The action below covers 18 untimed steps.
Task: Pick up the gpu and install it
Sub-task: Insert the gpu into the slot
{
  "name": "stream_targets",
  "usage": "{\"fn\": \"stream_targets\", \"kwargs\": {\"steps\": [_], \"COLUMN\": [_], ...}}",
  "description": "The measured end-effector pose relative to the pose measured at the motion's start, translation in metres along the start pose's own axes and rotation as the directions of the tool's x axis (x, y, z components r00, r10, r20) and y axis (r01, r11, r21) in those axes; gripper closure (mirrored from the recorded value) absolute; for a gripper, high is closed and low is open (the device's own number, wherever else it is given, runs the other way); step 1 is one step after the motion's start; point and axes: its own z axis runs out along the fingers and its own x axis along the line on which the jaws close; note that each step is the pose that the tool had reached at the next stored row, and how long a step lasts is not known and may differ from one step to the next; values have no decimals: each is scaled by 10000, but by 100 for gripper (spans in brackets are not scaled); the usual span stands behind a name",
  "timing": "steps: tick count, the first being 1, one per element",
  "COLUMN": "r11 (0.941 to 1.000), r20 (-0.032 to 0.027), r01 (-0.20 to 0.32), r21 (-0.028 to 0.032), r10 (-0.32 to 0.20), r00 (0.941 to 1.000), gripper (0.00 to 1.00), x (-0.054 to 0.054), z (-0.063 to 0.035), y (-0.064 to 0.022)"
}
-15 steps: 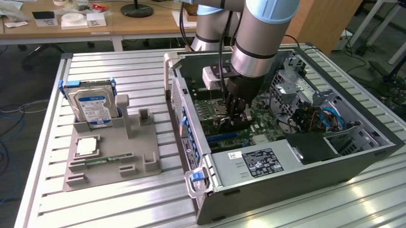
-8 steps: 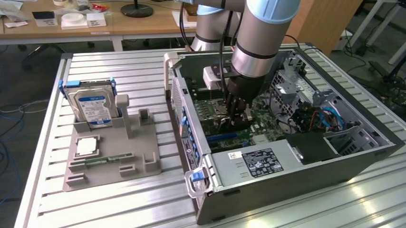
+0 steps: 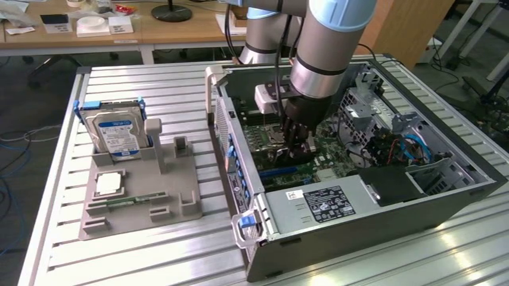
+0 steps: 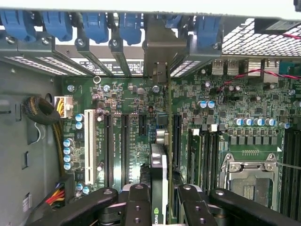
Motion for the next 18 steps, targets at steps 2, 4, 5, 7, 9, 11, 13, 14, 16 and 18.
{"fn": "stream_targets", "kwargs": {"steps": [2, 4, 5, 7, 9, 11, 13, 14, 16, 18], "r11": [10000, 10000, 10000, 10000, 10000, 10000, 10000, 10000, 10000, 10000], "r20": [-17, -58, -111, -226, -239, -235, -177, -160, -90, 12], "r01": [-16, -37, -44, -48, -46, -46, -47, -48, -46, -47], "r21": [1, 1, 2, 4, 4, 4, 3, 3, 2, 1], "r10": [16, 37, 44, 48, 46, 46, 47, 48, 46, 47], "r00": [10000, 10000, 9999, 9997, 9997, 9997, 9998, 9999, 9999, 10000], "gripper": [73, 73, 73, 73, 73, 73, 73, 73, 73, 73], "x": [0, 0, 0, -1, -1, 0, -1, -1, -1, -1], "z": [0, -1, -1, 0, 0, -1, -2, -1, -1, -1], "y": [-12, -14, -14, -14, -14, -14, -18, -18, -19, -19]}}
